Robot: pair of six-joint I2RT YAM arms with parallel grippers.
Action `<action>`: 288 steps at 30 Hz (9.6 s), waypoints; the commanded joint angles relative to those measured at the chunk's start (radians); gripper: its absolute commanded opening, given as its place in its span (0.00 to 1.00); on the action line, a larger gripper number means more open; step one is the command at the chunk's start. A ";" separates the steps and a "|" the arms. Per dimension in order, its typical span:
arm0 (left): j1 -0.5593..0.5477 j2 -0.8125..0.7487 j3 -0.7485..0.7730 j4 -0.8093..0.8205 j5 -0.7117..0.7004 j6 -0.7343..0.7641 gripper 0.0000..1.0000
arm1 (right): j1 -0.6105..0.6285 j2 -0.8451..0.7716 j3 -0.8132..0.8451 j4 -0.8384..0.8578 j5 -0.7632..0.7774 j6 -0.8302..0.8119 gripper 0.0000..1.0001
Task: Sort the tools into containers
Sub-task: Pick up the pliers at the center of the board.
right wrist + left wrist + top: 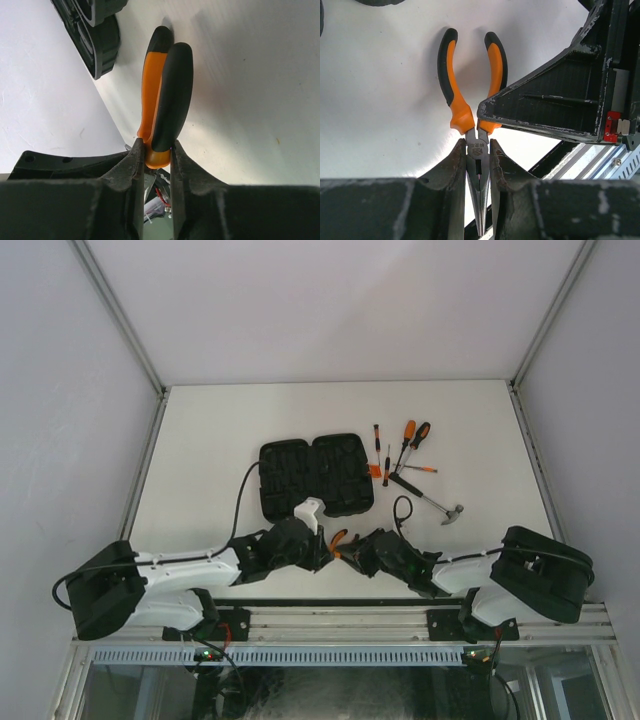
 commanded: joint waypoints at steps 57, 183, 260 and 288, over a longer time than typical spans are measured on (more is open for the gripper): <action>0.114 -0.176 0.851 -0.310 0.104 -0.489 0.85 | -0.243 -0.711 0.064 -0.724 0.007 -0.644 0.00; 0.237 -0.353 0.160 0.076 0.232 -0.248 0.00 | -0.276 -0.477 0.458 -0.470 -0.756 -1.100 0.28; 0.236 -0.442 0.014 0.116 0.038 -0.407 0.00 | 0.248 -0.081 0.892 -1.091 0.356 -1.313 0.60; 0.235 -0.497 0.033 -0.007 0.003 -0.354 0.65 | 0.201 -0.089 0.889 -1.127 0.330 -1.231 0.00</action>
